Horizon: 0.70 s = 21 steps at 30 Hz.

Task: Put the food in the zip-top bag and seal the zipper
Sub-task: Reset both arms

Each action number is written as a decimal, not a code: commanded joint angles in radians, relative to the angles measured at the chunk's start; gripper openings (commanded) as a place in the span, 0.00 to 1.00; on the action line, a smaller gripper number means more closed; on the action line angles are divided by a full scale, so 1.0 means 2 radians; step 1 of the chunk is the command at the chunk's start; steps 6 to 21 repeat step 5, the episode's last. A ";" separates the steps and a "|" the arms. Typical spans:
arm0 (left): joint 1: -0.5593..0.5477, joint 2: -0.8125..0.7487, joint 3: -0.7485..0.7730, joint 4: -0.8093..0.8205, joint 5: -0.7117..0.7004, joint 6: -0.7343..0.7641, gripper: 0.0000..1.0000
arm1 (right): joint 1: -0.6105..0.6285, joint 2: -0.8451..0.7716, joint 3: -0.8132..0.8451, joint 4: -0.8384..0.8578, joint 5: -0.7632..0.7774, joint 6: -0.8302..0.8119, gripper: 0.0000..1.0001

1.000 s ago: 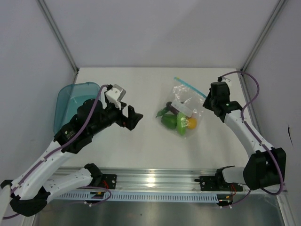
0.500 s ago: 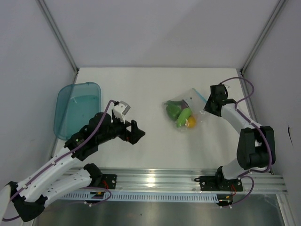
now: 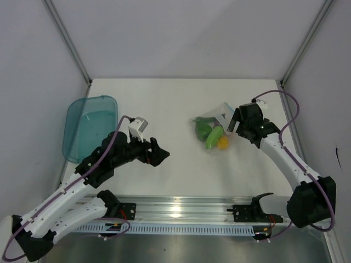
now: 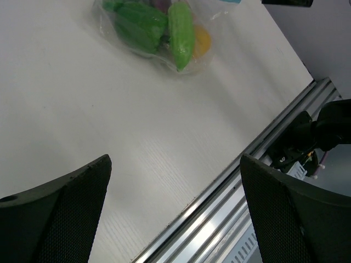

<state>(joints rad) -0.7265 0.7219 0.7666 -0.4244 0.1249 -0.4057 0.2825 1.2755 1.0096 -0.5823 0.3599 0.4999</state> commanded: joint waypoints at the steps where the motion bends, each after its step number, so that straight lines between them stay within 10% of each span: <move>1: 0.023 -0.013 -0.014 0.024 0.041 -0.030 0.99 | 0.050 -0.048 -0.015 -0.043 0.024 0.044 0.99; 21: 0.053 -0.029 -0.035 0.047 0.082 -0.051 0.99 | 0.117 -0.085 -0.042 -0.045 0.038 0.072 1.00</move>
